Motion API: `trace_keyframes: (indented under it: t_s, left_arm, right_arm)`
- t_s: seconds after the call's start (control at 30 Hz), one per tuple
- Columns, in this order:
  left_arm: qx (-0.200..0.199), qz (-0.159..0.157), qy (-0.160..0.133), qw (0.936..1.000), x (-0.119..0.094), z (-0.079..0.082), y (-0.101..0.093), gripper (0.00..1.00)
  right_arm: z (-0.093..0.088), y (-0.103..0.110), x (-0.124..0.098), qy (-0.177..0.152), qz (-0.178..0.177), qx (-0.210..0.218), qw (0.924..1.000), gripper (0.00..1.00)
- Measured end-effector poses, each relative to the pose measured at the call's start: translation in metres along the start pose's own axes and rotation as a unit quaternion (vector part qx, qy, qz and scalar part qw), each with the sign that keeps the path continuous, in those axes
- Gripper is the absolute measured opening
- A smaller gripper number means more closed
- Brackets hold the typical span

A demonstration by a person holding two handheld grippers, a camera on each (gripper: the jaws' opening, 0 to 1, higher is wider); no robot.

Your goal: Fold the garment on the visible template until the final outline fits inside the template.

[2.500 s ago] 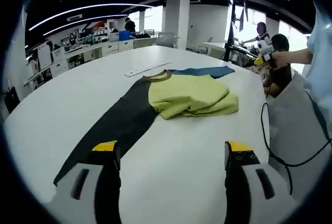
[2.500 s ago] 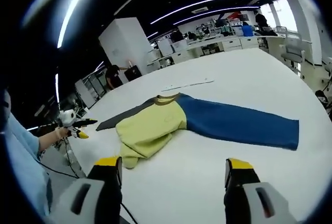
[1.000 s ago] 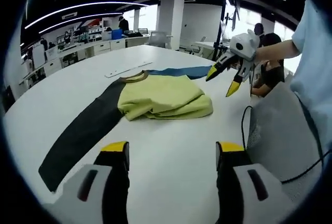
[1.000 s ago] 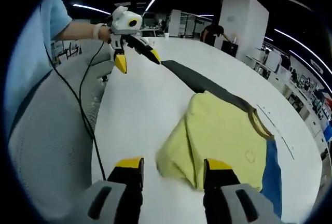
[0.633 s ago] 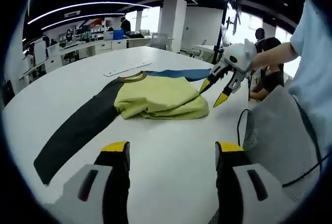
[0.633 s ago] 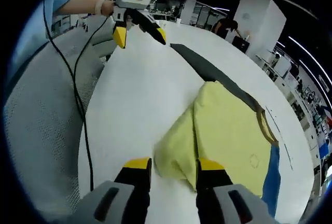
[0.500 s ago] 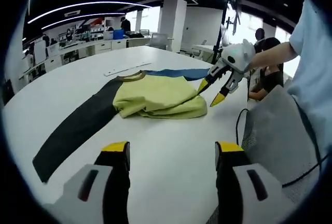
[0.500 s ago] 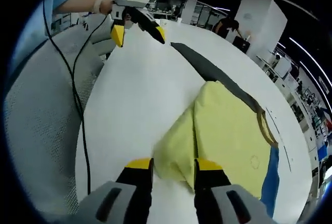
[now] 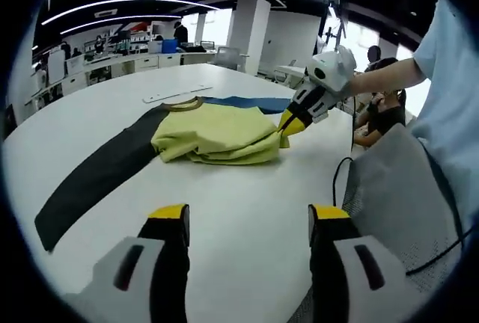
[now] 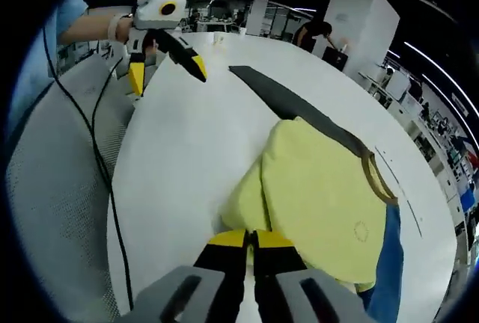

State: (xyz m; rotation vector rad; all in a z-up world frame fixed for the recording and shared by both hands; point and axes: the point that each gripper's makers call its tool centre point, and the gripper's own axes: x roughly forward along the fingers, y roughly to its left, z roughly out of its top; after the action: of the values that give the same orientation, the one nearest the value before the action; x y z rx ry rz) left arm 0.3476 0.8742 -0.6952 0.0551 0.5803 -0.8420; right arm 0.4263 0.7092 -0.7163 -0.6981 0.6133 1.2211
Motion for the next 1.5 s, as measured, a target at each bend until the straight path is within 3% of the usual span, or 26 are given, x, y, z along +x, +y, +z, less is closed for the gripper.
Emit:
trace_keyframes:
  t_s: [0.2, 0.37, 0.53, 0.83, 0.93, 1.3, 1.5]
  left_arm:
    - [-0.002, -0.004, -0.003, 1.0000, 0.005, 0.001, -0.001, 0.61]
    - [-0.005, -0.008, -0.004, 1.0000, 0.007, 0.001, -0.003, 0.57]
    - [-0.009, -0.007, -0.006, 0.9999, 0.008, 0.000, -0.003, 0.57]
    - [-0.020, -0.002, -0.007, 0.9998, 0.006, -0.002, 0.000, 0.54]
    - [-0.023, 0.000, -0.008, 0.9997, 0.006, -0.002, 0.000, 0.54]
    - [-0.042, 0.001, -0.006, 0.9991, 0.011, -0.005, -0.001, 0.51]
    - [-0.051, 0.007, -0.011, 0.9986, 0.017, -0.005, 0.006, 0.51]
  right_arm:
    - [0.032, -0.033, -0.019, -0.024, -0.012, 0.028, 0.9992, 0.00]
    - [0.070, -0.070, -0.033, -0.057, -0.025, 0.071, 0.9955, 0.00]
    - [0.086, -0.096, -0.032, -0.064, -0.031, 0.095, 0.9930, 0.00]
    - [0.092, -0.137, -0.016, -0.048, -0.056, 0.097, 0.9926, 0.00]
    - [0.092, -0.152, -0.010, -0.045, -0.068, 0.116, 0.9899, 0.00]
    - [0.066, -0.214, 0.025, -0.025, -0.134, 0.195, 0.9713, 0.00]
    - [0.047, -0.233, 0.041, 0.005, -0.151, 0.196, 0.9689, 0.00]
